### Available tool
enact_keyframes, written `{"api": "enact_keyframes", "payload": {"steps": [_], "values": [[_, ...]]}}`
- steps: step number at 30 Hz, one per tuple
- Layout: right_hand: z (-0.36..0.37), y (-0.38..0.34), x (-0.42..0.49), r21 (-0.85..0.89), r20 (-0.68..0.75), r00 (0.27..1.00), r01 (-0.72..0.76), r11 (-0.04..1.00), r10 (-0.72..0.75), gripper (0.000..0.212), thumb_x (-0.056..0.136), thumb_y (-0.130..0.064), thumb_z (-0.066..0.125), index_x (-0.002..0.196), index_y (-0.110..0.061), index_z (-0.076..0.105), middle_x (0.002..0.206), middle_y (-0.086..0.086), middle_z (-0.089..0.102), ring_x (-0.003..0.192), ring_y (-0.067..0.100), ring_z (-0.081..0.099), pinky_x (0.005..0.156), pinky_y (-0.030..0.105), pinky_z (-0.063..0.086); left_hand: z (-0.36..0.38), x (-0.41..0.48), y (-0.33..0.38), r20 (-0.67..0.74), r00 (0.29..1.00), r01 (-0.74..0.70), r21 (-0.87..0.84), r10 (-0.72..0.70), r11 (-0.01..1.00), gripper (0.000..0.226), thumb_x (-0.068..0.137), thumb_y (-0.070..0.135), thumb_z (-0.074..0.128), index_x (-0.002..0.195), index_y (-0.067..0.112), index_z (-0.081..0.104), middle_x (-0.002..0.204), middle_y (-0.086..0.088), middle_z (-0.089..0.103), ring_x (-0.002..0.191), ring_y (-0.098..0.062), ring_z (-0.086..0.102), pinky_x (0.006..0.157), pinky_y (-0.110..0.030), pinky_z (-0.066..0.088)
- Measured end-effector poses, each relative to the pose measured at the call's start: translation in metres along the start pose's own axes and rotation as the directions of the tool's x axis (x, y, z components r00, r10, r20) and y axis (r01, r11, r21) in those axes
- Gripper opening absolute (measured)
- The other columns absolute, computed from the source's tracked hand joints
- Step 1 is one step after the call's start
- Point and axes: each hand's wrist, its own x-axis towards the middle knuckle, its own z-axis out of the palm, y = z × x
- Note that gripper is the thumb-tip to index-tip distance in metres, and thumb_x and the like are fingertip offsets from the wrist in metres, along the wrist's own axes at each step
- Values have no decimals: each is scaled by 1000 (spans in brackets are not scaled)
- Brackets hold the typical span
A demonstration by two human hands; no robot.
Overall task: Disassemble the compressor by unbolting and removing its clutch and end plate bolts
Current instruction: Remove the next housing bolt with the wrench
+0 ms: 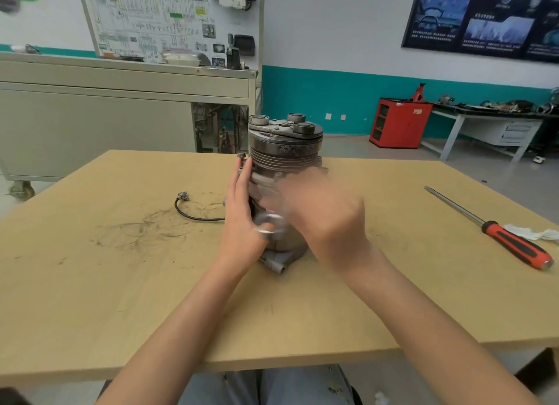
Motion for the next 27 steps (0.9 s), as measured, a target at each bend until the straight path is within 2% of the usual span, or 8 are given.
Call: {"api": "enact_keyframes", "payload": {"steps": [2,5,8,12,16,21,24,27], "values": [[-7,8,-15,413,-14,934,-320,852,358,38,99,-29,48,80,-2,67,79,10,68,68,18,64,61,29,54,-1,-1,-2,10,1000,14,38,-15,999,84,74,60,53,146,39,16,161,8,12,145,2,10,117,-26,14],[-12,25,-26,795,289,495,-601,83,820,35,101,-21,33,80,-9,57,81,1,70,70,18,68,64,27,55,-2,-2,-1,8,1000,30,50,-31,998,87,74,66,52,148,41,15,161,15,9,144,7,7,115,-26,14],[-5,65,-24,747,599,330,-559,-360,729,37,104,-15,26,76,-8,50,74,4,69,62,16,66,59,23,53,-1,-1,0,10,999,41,58,-42,997,88,73,67,52,149,41,14,161,17,8,144,7,7,115,-26,14],[19,97,-7,576,802,281,-598,-558,526,48,104,-20,28,65,-13,55,67,3,65,52,11,58,52,18,50,-1,-1,2,11,999,40,62,-41,997,91,74,67,52,152,36,15,161,17,9,144,6,7,115,-27,15],[38,102,-3,504,849,221,-614,-608,480,40,104,-24,30,69,-14,48,61,0,61,44,7,54,45,14,46,-1,-1,1,8,999,37,44,-37,998,88,75,64,53,151,35,16,161,14,11,145,5,8,117,-29,17],[19,102,0,568,808,282,-606,-556,518,47,102,-34,29,77,-9,60,71,7,67,55,11,62,52,18,51,-2,-1,0,12,999,38,52,-38,998,88,76,65,52,150,37,15,161,15,10,145,4,8,116,-29,17],[-1,93,20,683,648,387,-677,-275,656,49,99,-36,35,73,-9,67,72,9,70,57,15,65,54,20,53,-2,-2,0,17,999,35,54,-36,998,86,76,65,51,149,40,14,160,16,9,145,5,7,116,-29,16],[-17,72,42,699,401,572,-696,164,715,40,93,-39,46,72,-10,64,66,4,70,51,16,66,48,20,52,-2,-1,0,18,999,37,51,-38,998,86,76,65,51,149,40,13,160,17,9,144,6,7,116,-30,17]]}}
